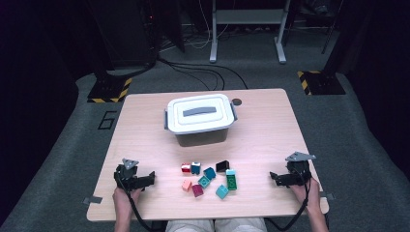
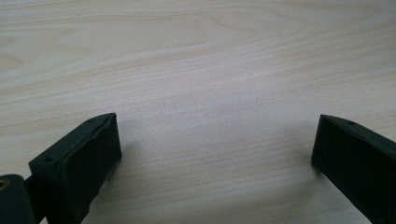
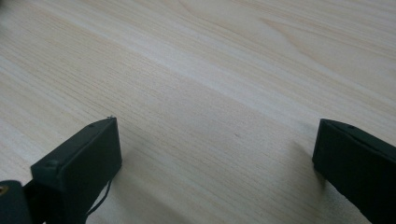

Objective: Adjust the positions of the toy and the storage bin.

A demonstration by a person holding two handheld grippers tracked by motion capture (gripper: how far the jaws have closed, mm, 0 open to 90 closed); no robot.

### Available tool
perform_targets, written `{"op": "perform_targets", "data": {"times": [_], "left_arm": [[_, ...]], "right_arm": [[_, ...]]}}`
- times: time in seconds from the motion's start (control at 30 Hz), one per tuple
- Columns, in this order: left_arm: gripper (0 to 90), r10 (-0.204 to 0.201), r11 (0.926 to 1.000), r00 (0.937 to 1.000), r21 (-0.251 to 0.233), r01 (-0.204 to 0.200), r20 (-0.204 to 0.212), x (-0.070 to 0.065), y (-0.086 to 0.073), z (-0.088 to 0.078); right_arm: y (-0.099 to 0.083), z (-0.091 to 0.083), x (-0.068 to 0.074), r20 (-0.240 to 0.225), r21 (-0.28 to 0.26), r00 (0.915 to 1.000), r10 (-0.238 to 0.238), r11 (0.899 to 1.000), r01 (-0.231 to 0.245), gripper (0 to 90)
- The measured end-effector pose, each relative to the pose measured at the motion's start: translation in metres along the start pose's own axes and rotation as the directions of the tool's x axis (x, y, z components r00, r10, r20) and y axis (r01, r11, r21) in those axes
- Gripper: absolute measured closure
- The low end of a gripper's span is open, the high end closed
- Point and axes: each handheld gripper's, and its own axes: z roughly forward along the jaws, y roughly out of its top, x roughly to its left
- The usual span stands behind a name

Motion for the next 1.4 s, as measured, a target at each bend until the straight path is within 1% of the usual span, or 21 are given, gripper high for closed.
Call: {"op": "perform_targets", "data": {"times": [0.3,0.33,0.37,0.4,0.43,0.47,0.5,0.53,0.57,0.7,0.77,0.8,0.83,0.93,1.03,1.07,1.13,1.17,1.2,1.23,1.4], "left_arm": [[1.4,0.000,1.0000,1.0000,0.001,0.000,0.003,-0.001,0.001,0.001],[1.2,0.012,0.9999,0.9996,0.001,-0.012,0.027,-0.002,0.001,0.000],[1.2,0.012,0.9999,0.9996,0.001,-0.012,0.027,-0.002,0.001,0.000],[1.2,0.015,0.9999,0.9989,-0.004,-0.015,0.045,-0.002,0.002,0.000],[1.9,0.002,1.0000,0.9972,-0.009,-0.001,0.074,-0.003,0.003,0.000],[2.3,0.004,1.0000,0.9965,-0.007,-0.004,0.084,-0.003,0.005,0.000],[2.2,0.006,0.9998,0.9963,-0.021,-0.005,0.086,-0.004,0.007,0.000],[2.2,0.006,0.9998,0.9963,-0.021,-0.005,0.086,-0.004,0.007,0.000],[2.5,0.015,0.9995,0.9951,-0.029,-0.012,0.098,-0.006,0.011,-0.002],[3.0,0.023,0.9987,0.9936,-0.048,-0.018,0.110,-0.009,0.018,-0.005],[3.5,0.039,0.9977,0.9930,-0.059,-0.033,0.111,-0.013,0.026,-0.008],[3.5,0.039,0.9977,0.9930,-0.059,-0.033,0.111,-0.013,0.026,-0.008],[3.7,0.040,0.9976,0.9918,-0.061,-0.033,0.121,-0.014,0.032,-0.010],[3.7,0.045,0.9971,0.9909,-0.067,-0.037,0.127,-0.016,0.039,-0.013],[3.7,0.051,0.9964,0.9908,-0.075,-0.041,0.126,-0.017,0.046,-0.016],[3.8,0.051,0.9964,0.9908,-0.075,-0.041,0.126,-0.017,0.046,-0.016],[3.8,0.058,0.9951,0.9903,-0.087,-0.047,0.126,-0.018,0.057,-0.019],[3.8,0.062,0.9950,0.9901,-0.085,-0.052,0.125,-0.019,0.060,-0.021],[3.8,0.062,0.9950,0.9901,-0.085,-0.052,0.125,-0.019,0.060,-0.021],[3.8,0.068,0.9936,0.9896,-0.098,-0.056,0.127,-0.020,0.067,-0.023],[3.9,0.102,0.9898,0.9876,-0.111,-0.089,0.119,-0.025,0.086,-0.028]], "right_arm": [[0.000,0.000,0.000,0.000,0.000,1.0000,0.003,1.000,-0.003,0.5],[0.000,0.000,0.000,-0.002,-0.002,1.0000,0.004,1.000,-0.004,0.7],[0.000,0.000,0.000,-0.002,-0.002,1.0000,0.004,1.000,-0.004,0.7],[0.000,0.000,0.000,-0.001,-0.001,1.0000,0.004,1.000,-0.004,0.7],[0.000,0.000,0.000,-0.002,-0.001,1.0000,0.004,1.000,-0.004,0.8],[0.000,0.000,0.000,-0.001,-0.002,1.0000,0.004,1.000,-0.004,0.7],[0.000,0.000,0.000,-0.001,-0.002,1.0000,0.004,1.000,-0.004,0.8],[0.000,0.000,0.000,-0.002,-0.001,1.0000,0.004,1.000,-0.004,0.7],[0.000,0.000,0.000,-0.003,-0.001,1.0000,0.004,1.000,-0.004,0.8],[0.000,0.000,0.000,-0.002,-0.001,1.0000,0.003,1.000,-0.003,0.7],[0.000,0.000,0.000,0.000,-0.002,1.0000,0.004,1.000,-0.004,0.8],[0.000,0.000,0.000,0.000,-0.002,1.0000,0.004,1.000,-0.004,0.8],[0.000,0.000,0.000,-0.002,-0.003,1.0000,0.004,1.000,-0.004,0.7],[0.000,0.000,0.000,-0.002,-0.001,1.0000,0.003,1.000,-0.003,0.8],[0.000,0.000,0.000,-0.002,-0.001,1.0000,0.004,1.000,-0.004,0.8],[0.000,0.000,0.000,-0.002,-0.001,1.0000,0.004,1.000,-0.004,0.8],[0.000,0.000,0.000,0.000,-0.002,1.0000,0.004,1.000,-0.004,0.8],[0.000,0.000,0.000,-0.002,-0.002,1.0000,0.003,1.000,-0.003,0.8],[0.000,0.000,0.000,-0.002,-0.002,1.0000,0.003,1.000,-0.003,0.8],[0.000,0.000,0.000,-0.001,-0.001,1.0000,0.003,1.000,-0.003,0.8],[0.000,0.000,0.000,-0.002,-0.001,1.0000,0.003,1.000,-0.003,0.9]]}}
